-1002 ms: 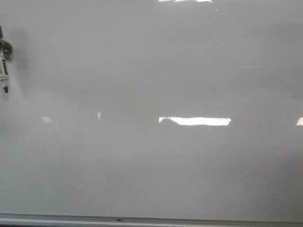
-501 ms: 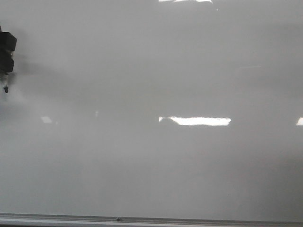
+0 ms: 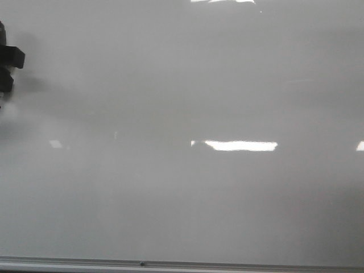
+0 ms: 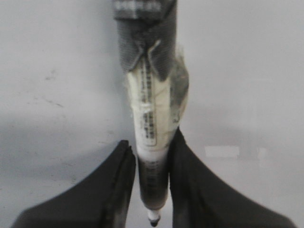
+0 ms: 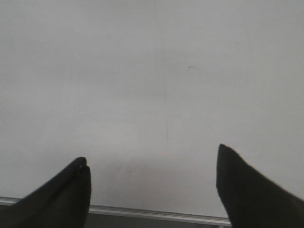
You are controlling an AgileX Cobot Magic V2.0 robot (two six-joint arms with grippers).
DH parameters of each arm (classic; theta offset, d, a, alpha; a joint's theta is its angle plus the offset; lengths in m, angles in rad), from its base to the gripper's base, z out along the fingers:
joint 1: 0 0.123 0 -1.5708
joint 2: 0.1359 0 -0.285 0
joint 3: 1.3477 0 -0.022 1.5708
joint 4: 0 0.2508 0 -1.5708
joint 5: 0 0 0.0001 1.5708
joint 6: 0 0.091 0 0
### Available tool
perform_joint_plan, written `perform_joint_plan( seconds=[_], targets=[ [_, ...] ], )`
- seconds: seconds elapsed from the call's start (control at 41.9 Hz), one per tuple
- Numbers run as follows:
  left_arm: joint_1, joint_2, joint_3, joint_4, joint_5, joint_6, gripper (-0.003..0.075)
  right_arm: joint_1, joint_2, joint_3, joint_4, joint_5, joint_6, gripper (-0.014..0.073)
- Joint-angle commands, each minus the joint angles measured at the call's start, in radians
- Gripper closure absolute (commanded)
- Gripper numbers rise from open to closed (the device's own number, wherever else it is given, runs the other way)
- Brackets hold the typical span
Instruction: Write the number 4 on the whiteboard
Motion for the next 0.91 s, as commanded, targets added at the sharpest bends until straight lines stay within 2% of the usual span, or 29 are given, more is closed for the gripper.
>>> perform_joint_plan(
  seconds=[0.0,0.167,0.358,0.477,0.573,0.74,0.811,0.883],
  targets=[
    [-0.005,-0.03,-0.031,-0.007,-0.084,-0.002,0.0643,-0.001,0.002,-0.03,-0.012,-0.069,-0.012,0.0023],
    [-0.005,-0.03,-0.031,-0.007,-0.082,-0.002,0.0718,-0.001,0.002,-0.03,-0.012,-0.071,-0.012,0.0023],
    [-0.005,-0.051,-0.035,0.023,-0.012,-0.002,0.0731,-0.001,0.002,-0.045,0.001,-0.049,-0.012,0.0023],
    [-0.008,-0.097,-0.084,0.082,0.197,0.009,0.0731,-0.001,0.003,-0.093,0.038,0.037,-0.012,0.0023],
    [-0.023,-0.136,-0.146,0.096,0.397,0.083,0.0731,-0.001,0.027,-0.14,0.061,0.12,-0.012,0.0023],
    [-0.093,-0.189,-0.242,0.052,0.698,0.331,0.0731,0.002,0.07,-0.223,0.119,0.248,-0.091,0.0025],
    [-0.131,-0.2,-0.279,-0.021,0.832,0.505,0.0731,0.002,0.091,-0.254,0.182,0.292,-0.167,0.0025],
    [-0.165,-0.2,-0.319,-0.093,0.929,0.612,0.0731,0.002,0.112,-0.278,0.269,0.315,-0.277,0.0025]
  ],
)
